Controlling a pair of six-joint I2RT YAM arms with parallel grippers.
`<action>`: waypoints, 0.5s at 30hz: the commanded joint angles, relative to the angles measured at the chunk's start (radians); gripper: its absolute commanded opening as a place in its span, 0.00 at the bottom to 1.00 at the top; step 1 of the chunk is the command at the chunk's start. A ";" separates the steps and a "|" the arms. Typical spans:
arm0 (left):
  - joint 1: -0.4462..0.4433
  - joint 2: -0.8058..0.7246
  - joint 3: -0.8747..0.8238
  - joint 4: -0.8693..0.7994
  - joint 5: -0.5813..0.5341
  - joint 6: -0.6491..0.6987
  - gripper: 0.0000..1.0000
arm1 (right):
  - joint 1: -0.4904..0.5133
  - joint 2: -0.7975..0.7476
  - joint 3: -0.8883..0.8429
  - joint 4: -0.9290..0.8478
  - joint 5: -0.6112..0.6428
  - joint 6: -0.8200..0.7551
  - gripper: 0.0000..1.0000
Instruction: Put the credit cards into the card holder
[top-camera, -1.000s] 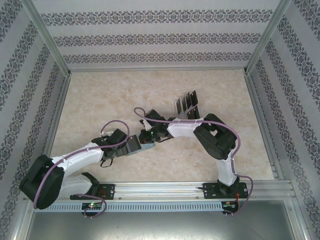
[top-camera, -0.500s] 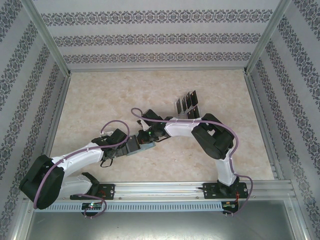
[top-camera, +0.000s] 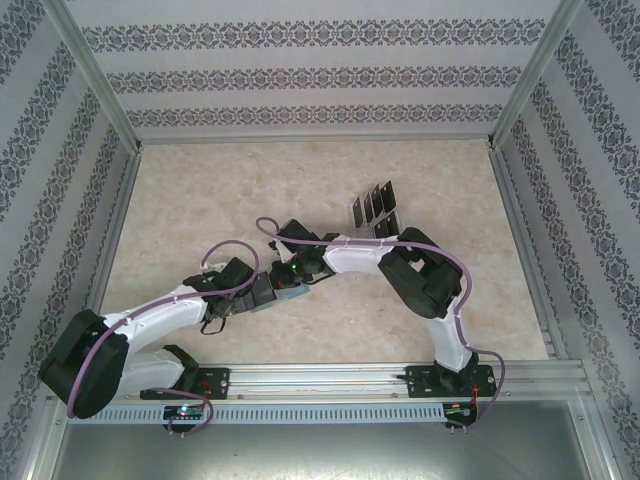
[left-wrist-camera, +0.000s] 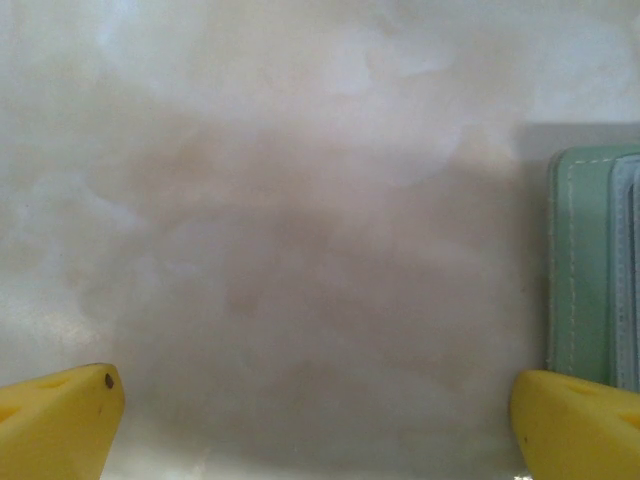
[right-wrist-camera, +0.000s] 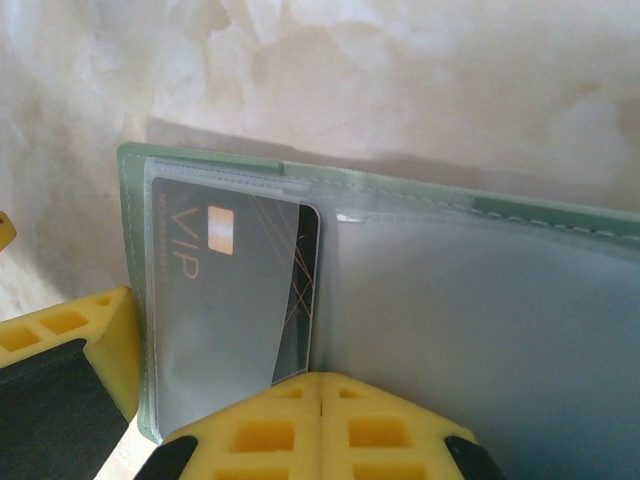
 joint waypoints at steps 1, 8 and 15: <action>0.009 0.003 -0.015 0.019 0.005 0.009 1.00 | 0.027 0.037 0.023 -0.013 -0.006 -0.012 0.00; 0.008 -0.003 -0.011 0.015 0.004 0.011 1.00 | 0.011 0.000 0.010 -0.024 0.011 -0.017 0.00; 0.008 -0.037 0.011 -0.019 -0.018 0.009 1.00 | -0.033 -0.078 -0.005 -0.046 0.053 -0.032 0.00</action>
